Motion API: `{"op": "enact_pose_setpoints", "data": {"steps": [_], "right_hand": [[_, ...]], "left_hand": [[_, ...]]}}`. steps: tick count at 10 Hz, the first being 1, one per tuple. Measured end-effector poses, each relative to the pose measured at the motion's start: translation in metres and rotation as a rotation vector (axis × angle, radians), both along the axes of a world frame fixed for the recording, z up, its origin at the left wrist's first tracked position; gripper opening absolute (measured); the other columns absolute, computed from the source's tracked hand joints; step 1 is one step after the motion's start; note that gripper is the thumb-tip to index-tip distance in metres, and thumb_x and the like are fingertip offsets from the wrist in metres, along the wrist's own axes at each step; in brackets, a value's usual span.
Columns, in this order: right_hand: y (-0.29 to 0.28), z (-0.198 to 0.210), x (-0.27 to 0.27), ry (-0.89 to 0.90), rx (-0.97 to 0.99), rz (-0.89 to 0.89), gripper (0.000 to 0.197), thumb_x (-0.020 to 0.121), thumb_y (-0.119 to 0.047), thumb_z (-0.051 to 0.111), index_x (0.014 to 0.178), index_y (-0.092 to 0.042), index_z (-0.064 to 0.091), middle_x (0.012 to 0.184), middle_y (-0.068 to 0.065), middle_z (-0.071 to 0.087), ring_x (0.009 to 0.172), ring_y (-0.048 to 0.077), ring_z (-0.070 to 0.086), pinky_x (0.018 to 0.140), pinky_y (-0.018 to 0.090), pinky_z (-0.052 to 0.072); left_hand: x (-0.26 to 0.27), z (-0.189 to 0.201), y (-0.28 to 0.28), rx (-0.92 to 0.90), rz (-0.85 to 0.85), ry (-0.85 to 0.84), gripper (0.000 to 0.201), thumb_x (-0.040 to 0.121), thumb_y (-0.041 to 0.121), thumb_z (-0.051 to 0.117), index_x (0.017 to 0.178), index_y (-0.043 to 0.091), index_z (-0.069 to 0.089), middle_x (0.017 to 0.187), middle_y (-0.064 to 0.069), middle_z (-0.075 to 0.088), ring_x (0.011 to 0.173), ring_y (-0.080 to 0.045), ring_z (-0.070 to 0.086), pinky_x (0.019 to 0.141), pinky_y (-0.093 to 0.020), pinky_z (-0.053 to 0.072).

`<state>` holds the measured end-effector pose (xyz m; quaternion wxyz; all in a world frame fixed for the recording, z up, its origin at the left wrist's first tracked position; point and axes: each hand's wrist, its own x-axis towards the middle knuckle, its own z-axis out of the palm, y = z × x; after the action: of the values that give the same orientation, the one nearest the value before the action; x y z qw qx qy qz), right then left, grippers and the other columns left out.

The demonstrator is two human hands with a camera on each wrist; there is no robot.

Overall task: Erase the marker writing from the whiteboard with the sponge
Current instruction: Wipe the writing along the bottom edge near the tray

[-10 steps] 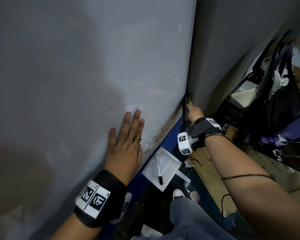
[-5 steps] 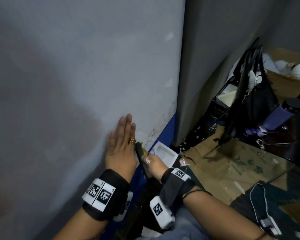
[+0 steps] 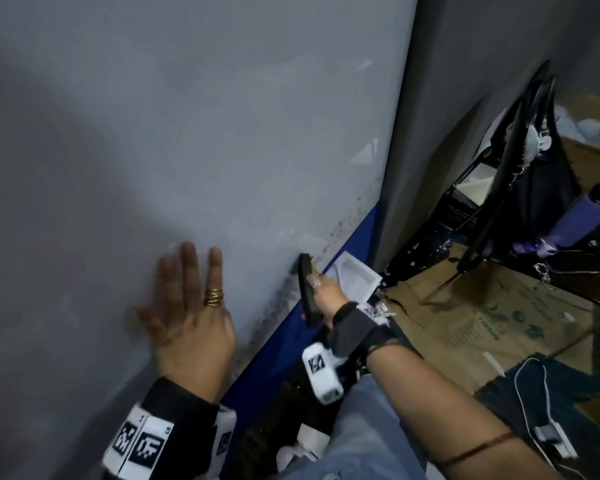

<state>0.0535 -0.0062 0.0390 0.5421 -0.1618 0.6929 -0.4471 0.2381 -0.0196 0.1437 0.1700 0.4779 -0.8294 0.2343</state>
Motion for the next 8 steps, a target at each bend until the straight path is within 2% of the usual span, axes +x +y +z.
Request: {"op": "enact_pose_setpoints", "data": {"steps": [1,2,3,4,5,6,7,8], "right_hand": [[0.025,0.0,0.066,-0.134,-0.007,0.043,0.025,0.099,-0.023,0.042,0.076,-0.014,0.05,0.069,0.011,0.05,0.059,0.025,0.05,0.068,0.048,0.048],[0.036,0.013,0.091,-0.299,-0.028,-0.045,0.021,0.101,-0.025,0.039,0.085,-0.016,0.05,0.07,0.011,0.051,0.057,0.024,0.051,0.052,0.033,0.046],[0.028,0.021,0.075,-0.278,0.0,-0.118,0.024,0.102,-0.026,0.035,0.087,-0.017,0.052,0.075,0.011,0.053,0.061,0.025,0.052,0.055,0.033,0.046],[0.006,0.011,0.043,-0.237,0.035,-0.219,0.028,0.102,-0.025,0.03,0.082,-0.022,0.05,0.095,0.007,0.049,0.07,0.015,0.048,0.076,0.034,0.045],[-0.007,0.01,0.001,-0.036,0.047,-0.205,0.037,0.103,-0.021,0.023,0.068,-0.029,0.03,0.097,0.003,0.044,0.066,-0.001,0.038,0.081,0.021,0.043],[0.0,0.029,0.002,0.072,0.093,-0.186,0.039,0.102,-0.013,0.021,0.065,-0.024,0.024,0.12,0.018,0.053,0.104,0.019,0.056,0.084,0.022,0.043],[-0.001,0.014,0.029,0.028,0.14,-0.039,0.036,0.102,-0.014,0.024,0.066,-0.02,0.025,0.134,0.022,0.048,0.125,0.035,0.044,0.096,0.026,0.041],[0.0,-0.019,0.077,-0.147,0.149,-0.102,0.029,0.1,-0.026,0.035,0.073,-0.019,0.044,0.116,0.015,0.056,0.115,0.035,0.053,0.099,0.044,0.043]], "left_hand": [[0.031,0.002,0.006,-0.032,-0.01,0.076,0.073,0.08,0.019,0.042,0.15,0.02,0.021,0.157,-0.001,-0.018,0.144,-0.021,-0.018,0.092,-0.071,0.0],[0.057,-0.007,0.003,-0.048,-0.056,0.011,0.081,0.079,0.017,0.046,0.152,0.026,0.011,0.158,0.001,-0.017,0.145,-0.019,-0.017,0.095,-0.07,-0.002],[0.067,-0.01,0.0,-0.063,-0.076,-0.053,0.082,0.083,0.02,0.042,0.152,0.03,-0.001,0.158,0.002,-0.018,0.145,-0.018,-0.017,0.104,-0.056,-0.023],[0.067,-0.011,-0.003,-0.102,-0.041,-0.095,0.078,0.087,0.027,0.038,0.151,0.03,-0.005,0.157,0.001,-0.02,0.144,-0.019,-0.019,0.105,-0.051,-0.026],[0.063,-0.009,-0.004,-0.105,-0.022,-0.099,0.075,0.089,0.031,0.036,0.151,0.03,-0.008,0.157,0.001,-0.021,0.144,-0.019,-0.021,0.105,-0.05,-0.026],[0.061,-0.007,0.0,-0.089,0.046,-0.162,0.075,0.09,0.034,0.032,0.15,0.03,-0.013,0.155,0.0,-0.025,0.143,-0.019,-0.024,0.104,-0.049,-0.029],[0.057,-0.004,0.008,-0.057,0.064,-0.147,0.071,0.091,0.035,0.03,0.151,0.029,-0.007,0.155,0.0,-0.026,0.143,-0.019,-0.024,0.105,-0.049,-0.029],[0.057,0.004,0.019,0.014,0.031,-0.057,0.068,0.086,0.03,0.031,0.151,0.024,0.01,0.157,0.003,-0.019,0.144,-0.016,-0.018,0.105,-0.049,-0.026]]}}
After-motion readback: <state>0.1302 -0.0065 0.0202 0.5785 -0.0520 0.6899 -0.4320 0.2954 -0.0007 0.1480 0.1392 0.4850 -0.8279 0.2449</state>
